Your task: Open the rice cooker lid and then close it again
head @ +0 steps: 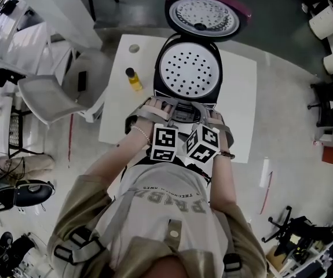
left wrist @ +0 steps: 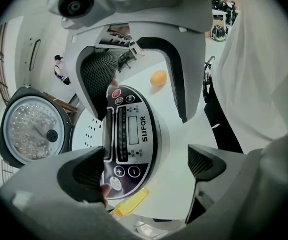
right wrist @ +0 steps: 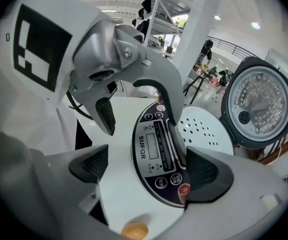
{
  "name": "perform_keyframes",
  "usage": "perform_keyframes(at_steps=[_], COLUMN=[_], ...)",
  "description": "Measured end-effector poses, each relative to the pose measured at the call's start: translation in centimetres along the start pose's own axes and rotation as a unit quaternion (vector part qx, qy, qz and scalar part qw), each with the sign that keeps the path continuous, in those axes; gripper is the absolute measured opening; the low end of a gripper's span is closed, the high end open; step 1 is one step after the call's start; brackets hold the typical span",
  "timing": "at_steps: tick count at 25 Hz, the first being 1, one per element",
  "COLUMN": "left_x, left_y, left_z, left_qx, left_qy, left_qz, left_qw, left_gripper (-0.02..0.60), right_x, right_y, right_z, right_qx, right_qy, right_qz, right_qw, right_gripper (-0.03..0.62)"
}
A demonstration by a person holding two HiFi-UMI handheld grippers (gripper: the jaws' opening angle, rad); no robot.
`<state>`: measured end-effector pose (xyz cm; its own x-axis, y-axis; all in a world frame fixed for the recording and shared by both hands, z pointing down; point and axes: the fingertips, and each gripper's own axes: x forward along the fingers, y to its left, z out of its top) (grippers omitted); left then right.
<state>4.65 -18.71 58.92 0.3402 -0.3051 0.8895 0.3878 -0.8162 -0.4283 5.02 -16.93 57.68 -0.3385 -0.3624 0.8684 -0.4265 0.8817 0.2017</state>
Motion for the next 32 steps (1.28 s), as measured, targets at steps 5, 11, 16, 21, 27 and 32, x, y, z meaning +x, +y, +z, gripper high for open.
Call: perform_keyframes(at_steps=[5, 11, 16, 21, 27, 32], left_x=[0.0, -1.5, -3.3, -5.2, -7.2, -8.2], left_y=[-0.1, 1.5, 4.9, 9.0, 13.5, 15.8], left_z=[0.1, 0.2, -1.8, -4.5, -6.3, -6.2], left_qx=[-0.01, -0.074, -0.126, -0.154, -0.164, -0.18], left_qy=[-0.007, -0.059, -0.082, -0.084, -0.087, -0.111], left_qz=[-0.004, 0.016, 0.058, 0.1, 0.147, 0.165], left_qw=[0.9999, 0.9954, 0.9869, 0.9793, 0.9715, 0.9634], left_gripper=[0.538, 0.538, 0.538, 0.538, 0.538, 0.538], right_x=[-0.4, -3.5, -6.5, -9.6, -11.6, -13.4], right_y=[0.1, -1.9, -5.7, -9.8, -12.7, -15.1], right_z=[0.5, 1.3, 0.2, -0.2, -0.7, -0.5], right_qx=[0.024, 0.097, 0.123, 0.134, 0.157, 0.163], right_qy=[-0.047, -0.146, -0.167, -0.198, -0.226, -0.254], right_qz=[0.009, -0.029, -0.095, -0.161, -0.202, -0.249], right_qw=[0.999, 0.984, 0.974, 0.957, 0.94, 0.92], right_gripper=[0.46, 0.459, 0.459, 0.459, 0.459, 0.459])
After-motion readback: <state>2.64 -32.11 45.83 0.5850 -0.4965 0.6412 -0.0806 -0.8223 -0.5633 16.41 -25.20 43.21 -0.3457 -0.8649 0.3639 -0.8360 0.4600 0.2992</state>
